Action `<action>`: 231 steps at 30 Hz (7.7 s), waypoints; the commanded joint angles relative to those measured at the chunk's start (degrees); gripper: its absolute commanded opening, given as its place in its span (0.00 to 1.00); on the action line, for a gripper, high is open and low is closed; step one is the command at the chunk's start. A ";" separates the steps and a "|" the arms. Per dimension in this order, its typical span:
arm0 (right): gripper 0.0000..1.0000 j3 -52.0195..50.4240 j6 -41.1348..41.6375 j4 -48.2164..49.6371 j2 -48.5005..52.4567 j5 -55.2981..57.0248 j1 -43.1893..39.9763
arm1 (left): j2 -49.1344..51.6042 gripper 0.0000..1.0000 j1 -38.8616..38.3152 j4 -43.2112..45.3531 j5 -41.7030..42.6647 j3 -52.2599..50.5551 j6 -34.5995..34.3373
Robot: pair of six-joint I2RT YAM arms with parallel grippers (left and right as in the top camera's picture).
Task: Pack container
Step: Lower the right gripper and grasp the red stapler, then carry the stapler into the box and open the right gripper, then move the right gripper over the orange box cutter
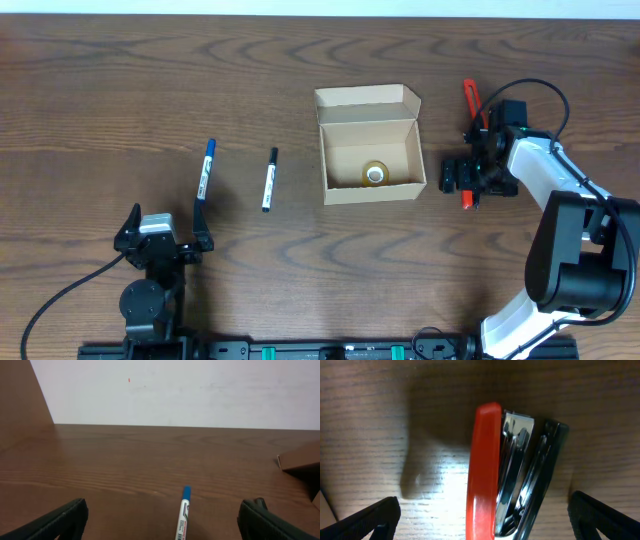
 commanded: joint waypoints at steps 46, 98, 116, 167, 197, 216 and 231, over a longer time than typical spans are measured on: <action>0.01 -0.26 4.11 3.17 3.65 3.85 -0.46 | -0.37 0.95 0.22 -2.97 0.96 -0.74 0.79; 0.01 38.73 -18.40 -28.15 -0.55 -9.27 27.63 | -0.37 0.95 0.22 -2.97 0.96 -0.74 0.79; 0.01 23.54 -17.18 -12.11 -0.55 -9.51 27.67 | -0.37 0.95 0.22 -2.97 0.96 -0.74 0.79; 0.49 21.51 -13.88 -8.52 7.82 -10.49 27.56 | -0.37 0.95 0.22 -2.97 0.94 -0.74 0.79; 0.79 66.03 -7.69 -32.70 7.91 7.15 1.77 | -0.37 0.95 0.22 -2.97 0.96 -0.74 0.79; 0.74 65.92 -10.54 -26.97 22.16 -3.45 -3.19 | -0.37 0.95 0.22 -2.97 0.96 -0.74 0.79; 0.68 65.70 -10.88 -27.89 30.08 -1.42 -3.15 | -0.37 0.95 0.22 -2.97 0.96 -0.74 0.79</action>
